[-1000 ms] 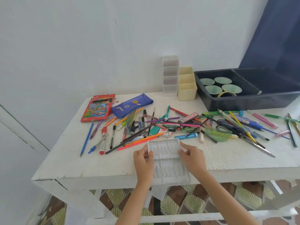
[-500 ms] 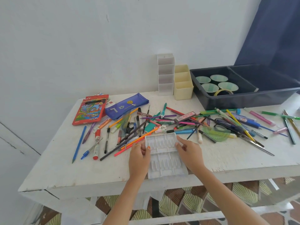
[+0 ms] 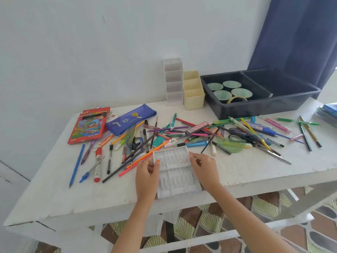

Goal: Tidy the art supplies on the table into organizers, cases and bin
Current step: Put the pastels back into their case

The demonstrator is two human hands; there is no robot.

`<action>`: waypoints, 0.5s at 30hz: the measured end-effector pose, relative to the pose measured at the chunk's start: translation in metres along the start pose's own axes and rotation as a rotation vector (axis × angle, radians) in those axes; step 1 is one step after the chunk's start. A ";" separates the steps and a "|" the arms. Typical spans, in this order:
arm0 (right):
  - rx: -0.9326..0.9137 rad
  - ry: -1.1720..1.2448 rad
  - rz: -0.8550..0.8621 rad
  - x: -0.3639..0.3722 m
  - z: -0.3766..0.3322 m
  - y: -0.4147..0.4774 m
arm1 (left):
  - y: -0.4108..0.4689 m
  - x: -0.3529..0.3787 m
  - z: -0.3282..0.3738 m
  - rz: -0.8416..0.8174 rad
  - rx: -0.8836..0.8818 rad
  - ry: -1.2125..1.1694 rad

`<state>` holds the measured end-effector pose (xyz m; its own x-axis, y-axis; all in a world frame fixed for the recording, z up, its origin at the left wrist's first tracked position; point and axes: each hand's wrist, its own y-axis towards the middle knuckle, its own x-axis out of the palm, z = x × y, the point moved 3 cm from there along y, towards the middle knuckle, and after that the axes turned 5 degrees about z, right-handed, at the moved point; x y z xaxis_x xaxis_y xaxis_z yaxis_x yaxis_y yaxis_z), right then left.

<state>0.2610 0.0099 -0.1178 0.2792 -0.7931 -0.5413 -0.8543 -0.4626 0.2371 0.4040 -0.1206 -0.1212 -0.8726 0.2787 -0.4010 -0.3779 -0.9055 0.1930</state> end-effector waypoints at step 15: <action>0.332 0.278 0.107 -0.025 0.006 -0.001 | 0.008 0.004 0.000 0.040 -0.090 0.108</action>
<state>0.2519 0.0328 -0.1094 0.2498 -0.9271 -0.2795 -0.9667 -0.2556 -0.0161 0.3979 -0.1263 -0.1208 -0.8465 0.2101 -0.4892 -0.3099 -0.9415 0.1320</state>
